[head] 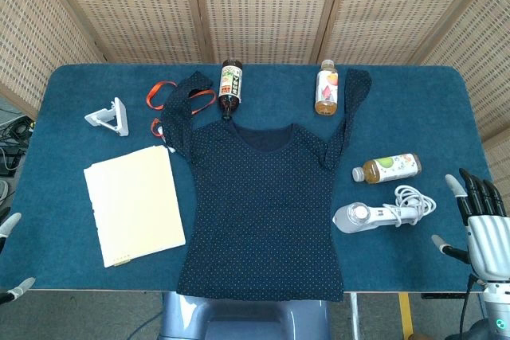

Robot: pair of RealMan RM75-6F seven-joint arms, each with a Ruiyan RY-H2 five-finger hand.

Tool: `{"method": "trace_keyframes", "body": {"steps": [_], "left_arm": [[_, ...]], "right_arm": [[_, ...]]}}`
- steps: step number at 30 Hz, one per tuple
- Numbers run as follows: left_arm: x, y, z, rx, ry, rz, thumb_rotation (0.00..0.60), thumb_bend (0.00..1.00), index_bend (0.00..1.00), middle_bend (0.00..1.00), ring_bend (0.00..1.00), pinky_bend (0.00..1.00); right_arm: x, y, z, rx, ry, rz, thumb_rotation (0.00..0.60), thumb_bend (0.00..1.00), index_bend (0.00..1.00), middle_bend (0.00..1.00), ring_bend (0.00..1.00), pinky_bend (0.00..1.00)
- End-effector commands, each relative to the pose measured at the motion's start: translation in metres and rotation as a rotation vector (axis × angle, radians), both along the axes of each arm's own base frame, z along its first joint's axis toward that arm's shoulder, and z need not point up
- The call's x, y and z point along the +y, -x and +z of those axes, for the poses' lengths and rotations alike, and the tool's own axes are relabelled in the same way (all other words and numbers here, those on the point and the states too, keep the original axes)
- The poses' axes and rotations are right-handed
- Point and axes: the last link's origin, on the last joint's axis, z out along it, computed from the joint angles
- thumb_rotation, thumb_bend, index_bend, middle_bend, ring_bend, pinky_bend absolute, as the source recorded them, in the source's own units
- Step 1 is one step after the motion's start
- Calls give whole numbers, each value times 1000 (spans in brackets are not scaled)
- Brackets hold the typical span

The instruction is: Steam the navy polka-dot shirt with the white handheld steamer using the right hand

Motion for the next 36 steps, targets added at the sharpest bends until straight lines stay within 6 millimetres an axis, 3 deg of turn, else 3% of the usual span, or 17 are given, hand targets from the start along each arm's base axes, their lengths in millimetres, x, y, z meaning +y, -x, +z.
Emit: {"method": "trace_keyframes", "body": {"steps": [1, 11, 21, 30, 36], "left_arm": [[-1, 0, 0, 0, -1, 0, 600, 0, 0, 0, 0, 0], [0, -1, 0, 1, -3, -6, 600, 0, 0, 0, 0, 0], [5, 0, 3, 2, -25, 14, 600, 0, 0, 0, 0, 0], [9, 1, 2, 4, -25, 30, 600, 0, 0, 0, 0, 0], [7, 1, 4, -7, -35, 31, 600, 0, 0, 0, 0, 0]], "right_arm": [[0, 0, 0, -1, -1, 2, 600, 0, 28, 0, 0, 0], [-2, 6, -14, 40, -70, -19, 600, 0, 0, 0, 0, 0], [-27, 31, -81, 229, -349, 75, 600, 2, 0, 0, 0, 0], [-60, 44, -121, 312, -402, 150, 600, 208, 0, 0, 0, 0], [-78, 43, -135, 338, -401, 152, 600, 324, 0, 0, 0, 0]]}}
